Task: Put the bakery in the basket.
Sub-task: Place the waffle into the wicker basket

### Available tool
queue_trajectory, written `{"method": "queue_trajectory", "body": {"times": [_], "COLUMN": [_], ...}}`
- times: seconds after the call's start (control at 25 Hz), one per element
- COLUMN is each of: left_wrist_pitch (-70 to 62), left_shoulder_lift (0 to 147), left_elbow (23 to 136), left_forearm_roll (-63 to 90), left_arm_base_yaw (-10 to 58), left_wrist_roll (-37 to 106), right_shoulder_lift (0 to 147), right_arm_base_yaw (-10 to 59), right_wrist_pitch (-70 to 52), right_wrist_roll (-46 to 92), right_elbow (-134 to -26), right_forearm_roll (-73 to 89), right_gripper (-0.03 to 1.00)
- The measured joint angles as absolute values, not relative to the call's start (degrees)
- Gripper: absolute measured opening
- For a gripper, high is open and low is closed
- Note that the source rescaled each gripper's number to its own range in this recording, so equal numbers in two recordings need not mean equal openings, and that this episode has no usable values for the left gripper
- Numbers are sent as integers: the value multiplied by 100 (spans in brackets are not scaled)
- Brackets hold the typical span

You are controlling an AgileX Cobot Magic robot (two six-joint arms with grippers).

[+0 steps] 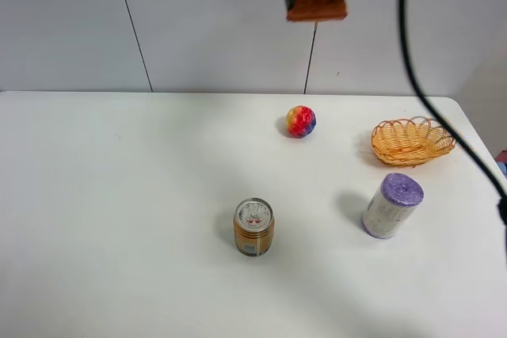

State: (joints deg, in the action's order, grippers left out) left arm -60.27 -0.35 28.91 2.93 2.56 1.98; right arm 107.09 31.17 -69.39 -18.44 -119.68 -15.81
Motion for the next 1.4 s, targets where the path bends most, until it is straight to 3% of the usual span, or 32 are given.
{"method": "queue_trajectory", "body": {"times": [0.16,0.32,0.52,0.68,1.04,1.4], "left_wrist_pitch": [-6027,-6027,-6027,-6027,-6027,-6027], "left_shoulder_lift": [-35,-35,-35,-35,-35,-35], "left_elbow": [2891,2891,2891,2891,2891,2891], "left_forearm_roll": [293,293,293,293,293,293], "left_arm_base_yaw": [256,256,256,256,256,256], "left_wrist_roll": [198,194,194,194,194,194], "right_shoulder_lift": [9812,9018,8395,8465,9767,10470], "right_arm_base_yaw": [2586,1983,1182,597,324,324], "right_wrist_pitch": [-6938,-6870,-5625,-4356,-2403,-2064], "right_wrist_roll": [-1741,-1645,-1541,-1423,-1372,-1222], "right_elbow": [-11166,-9643,-7487,-6396,-6135,-6109], "right_forearm_roll": [-1758,-1778,-1778,-1771,-1674,-1703], "right_gripper": [0,0,0,0,0,0]}}
